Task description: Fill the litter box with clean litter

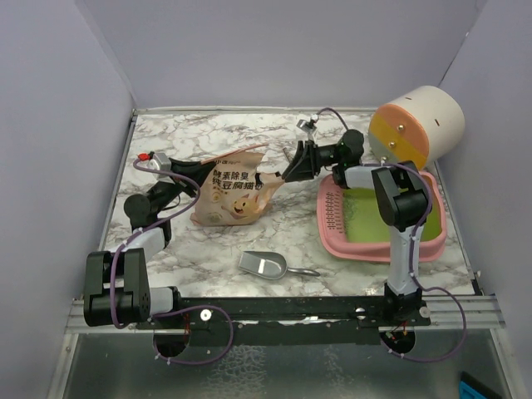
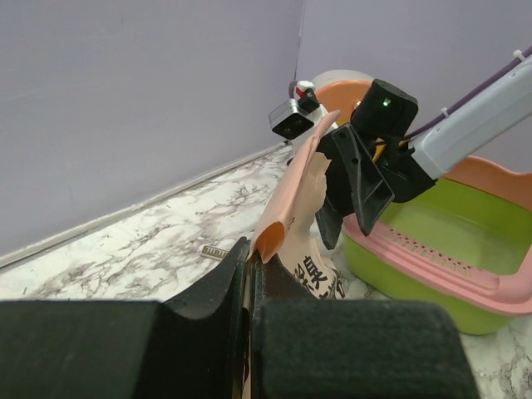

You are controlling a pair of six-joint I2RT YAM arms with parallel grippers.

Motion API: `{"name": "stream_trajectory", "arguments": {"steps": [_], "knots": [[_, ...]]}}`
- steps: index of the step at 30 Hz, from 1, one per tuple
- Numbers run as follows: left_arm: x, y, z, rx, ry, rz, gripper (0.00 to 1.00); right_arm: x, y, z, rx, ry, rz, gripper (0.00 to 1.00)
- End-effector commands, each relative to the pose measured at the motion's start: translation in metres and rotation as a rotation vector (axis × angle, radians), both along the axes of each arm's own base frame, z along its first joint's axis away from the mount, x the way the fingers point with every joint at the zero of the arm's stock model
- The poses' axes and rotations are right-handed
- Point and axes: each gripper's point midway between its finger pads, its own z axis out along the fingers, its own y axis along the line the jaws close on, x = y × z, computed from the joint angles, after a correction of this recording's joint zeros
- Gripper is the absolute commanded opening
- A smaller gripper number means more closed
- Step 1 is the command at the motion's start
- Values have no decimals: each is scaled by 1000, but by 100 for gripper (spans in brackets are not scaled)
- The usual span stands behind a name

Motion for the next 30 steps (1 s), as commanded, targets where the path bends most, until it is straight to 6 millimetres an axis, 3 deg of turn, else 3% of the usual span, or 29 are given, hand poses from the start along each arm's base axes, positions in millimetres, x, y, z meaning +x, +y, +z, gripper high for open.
{"name": "stream_trajectory", "arguments": {"steps": [1, 6, 8, 10, 12, 14, 17, 22, 30], "knots": [[-13, 1, 55, 2, -259, 21, 0, -19, -6, 14, 9, -96, 78, 44], [-11, 2, 55, -4, -246, 31, 0, -13, -3, 25, 23, -107, 51, 38], [-8, 4, 55, -6, -234, 45, 0, 9, 5, 36, 20, -142, -58, 37], [-2, 5, 53, 17, -211, 65, 0, 49, 20, 21, -235, -273, -296, 38], [1, 7, 51, 35, -202, 93, 0, 56, 25, 14, -411, -392, -359, 38], [0, 9, 52, 41, -207, 107, 0, 60, 25, 23, -401, -440, -386, 40], [-1, 7, 52, 54, -212, 99, 0, 50, 29, 36, -319, -517, -340, 47], [1, 5, 55, 46, -213, 76, 0, 23, 41, 34, -200, -554, -102, 51], [-1, 3, 55, 33, -218, 56, 0, 15, 49, 40, -98, -614, -35, 52]]}}
